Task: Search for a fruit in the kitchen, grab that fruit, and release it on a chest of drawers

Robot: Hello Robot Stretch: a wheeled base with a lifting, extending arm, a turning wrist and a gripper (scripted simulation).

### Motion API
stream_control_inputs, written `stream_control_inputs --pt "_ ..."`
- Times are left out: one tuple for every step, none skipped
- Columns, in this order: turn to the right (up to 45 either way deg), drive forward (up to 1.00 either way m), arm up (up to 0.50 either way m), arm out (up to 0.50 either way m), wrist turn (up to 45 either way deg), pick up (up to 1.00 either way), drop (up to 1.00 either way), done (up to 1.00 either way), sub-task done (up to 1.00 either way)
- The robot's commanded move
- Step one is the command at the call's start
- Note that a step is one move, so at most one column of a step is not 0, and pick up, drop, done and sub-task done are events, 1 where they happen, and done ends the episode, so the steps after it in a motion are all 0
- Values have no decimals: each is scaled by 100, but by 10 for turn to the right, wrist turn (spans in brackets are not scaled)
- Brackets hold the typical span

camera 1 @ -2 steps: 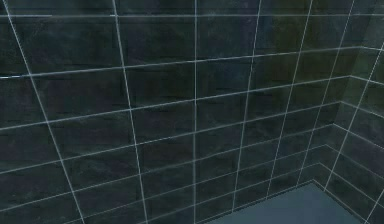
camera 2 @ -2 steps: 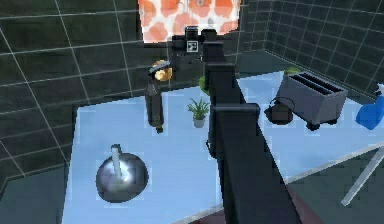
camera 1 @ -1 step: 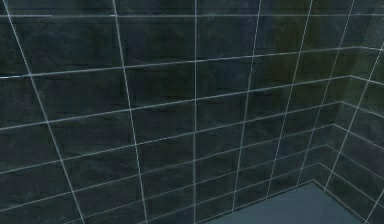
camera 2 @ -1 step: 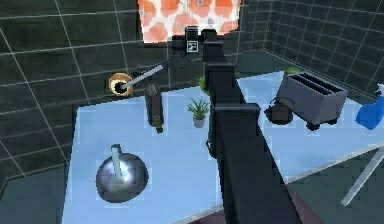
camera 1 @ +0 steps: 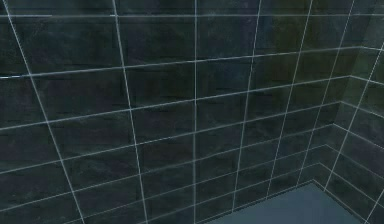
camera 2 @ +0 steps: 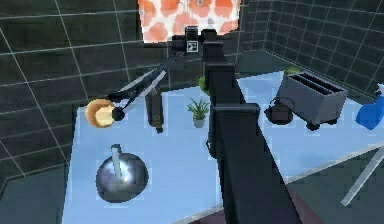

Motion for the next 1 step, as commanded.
stream_control_inputs --pt "0 0 0 0 -150 0 0 0 0"
